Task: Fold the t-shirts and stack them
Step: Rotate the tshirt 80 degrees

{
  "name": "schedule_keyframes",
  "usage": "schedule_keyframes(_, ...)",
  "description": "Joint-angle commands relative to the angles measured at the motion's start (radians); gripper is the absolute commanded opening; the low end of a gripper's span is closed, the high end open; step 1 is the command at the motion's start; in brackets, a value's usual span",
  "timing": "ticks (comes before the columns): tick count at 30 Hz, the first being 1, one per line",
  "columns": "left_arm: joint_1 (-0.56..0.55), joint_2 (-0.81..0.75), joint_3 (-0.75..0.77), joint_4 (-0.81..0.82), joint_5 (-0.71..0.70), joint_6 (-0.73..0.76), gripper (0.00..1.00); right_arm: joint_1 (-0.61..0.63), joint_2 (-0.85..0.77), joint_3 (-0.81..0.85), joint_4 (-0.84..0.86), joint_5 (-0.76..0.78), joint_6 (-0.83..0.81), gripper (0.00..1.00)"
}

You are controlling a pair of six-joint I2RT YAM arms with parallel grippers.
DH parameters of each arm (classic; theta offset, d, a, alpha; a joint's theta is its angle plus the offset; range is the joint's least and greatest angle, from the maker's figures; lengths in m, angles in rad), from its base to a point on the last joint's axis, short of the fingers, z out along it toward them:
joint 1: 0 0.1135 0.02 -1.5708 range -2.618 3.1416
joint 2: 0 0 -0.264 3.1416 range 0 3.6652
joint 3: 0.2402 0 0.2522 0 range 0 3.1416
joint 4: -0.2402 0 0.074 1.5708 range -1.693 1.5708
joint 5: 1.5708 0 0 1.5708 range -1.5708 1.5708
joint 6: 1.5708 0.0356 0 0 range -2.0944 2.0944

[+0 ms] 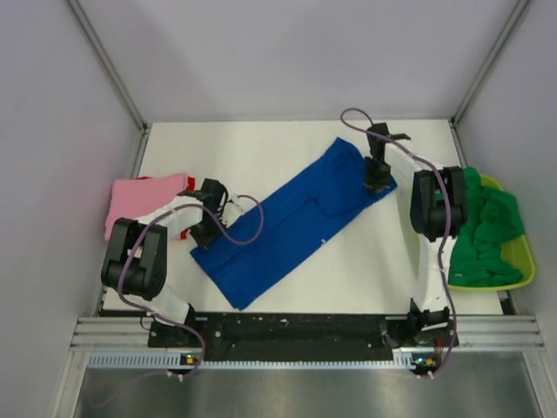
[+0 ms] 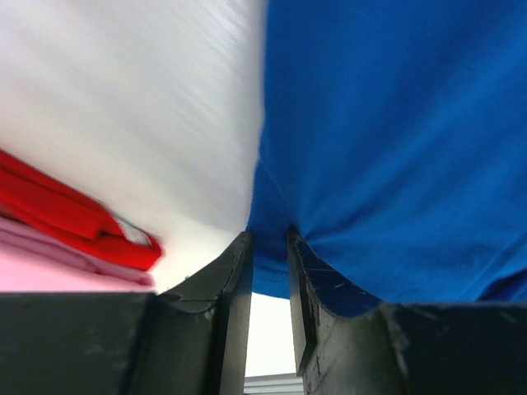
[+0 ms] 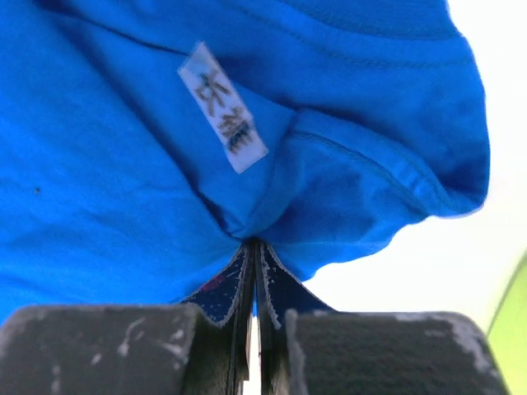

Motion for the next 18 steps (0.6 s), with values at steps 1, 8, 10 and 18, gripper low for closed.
schedule_keyframes(1,-0.025,-0.067,-0.149,-0.097,0.191,0.022,0.29,-0.02,0.281,0.395,-0.014,0.001,-0.026,0.0)
schedule_keyframes(8,-0.355,-0.362,-0.148,-0.236,0.535,0.048,0.34,-0.031,0.478,0.875,0.119,-0.311,-0.022,0.1)
schedule_keyframes(10,-0.345,-0.49,-0.115,-0.252,0.586,0.085,0.38,-0.033,0.391,0.808,0.205,-0.384,-0.057,0.17)
schedule_keyframes(18,-0.352,-0.569,-0.084,-0.195,0.508,0.16,0.48,0.009,-0.24,0.134,0.569,-0.624,-0.282,0.65)
